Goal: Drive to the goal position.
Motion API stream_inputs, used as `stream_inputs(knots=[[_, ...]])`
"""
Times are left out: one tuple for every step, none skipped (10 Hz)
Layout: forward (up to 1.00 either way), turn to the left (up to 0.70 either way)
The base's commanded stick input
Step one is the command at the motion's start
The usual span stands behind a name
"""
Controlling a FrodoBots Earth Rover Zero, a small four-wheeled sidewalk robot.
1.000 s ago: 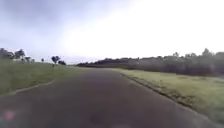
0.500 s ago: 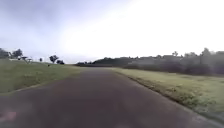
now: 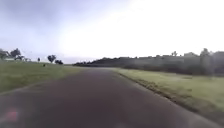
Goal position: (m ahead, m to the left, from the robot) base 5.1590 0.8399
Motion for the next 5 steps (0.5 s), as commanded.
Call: stream_inputs(knots=[[1.00,0.00],[1.00,0.00],[1.00,0.27],[1.00,0.27],[1.00,0.27]])
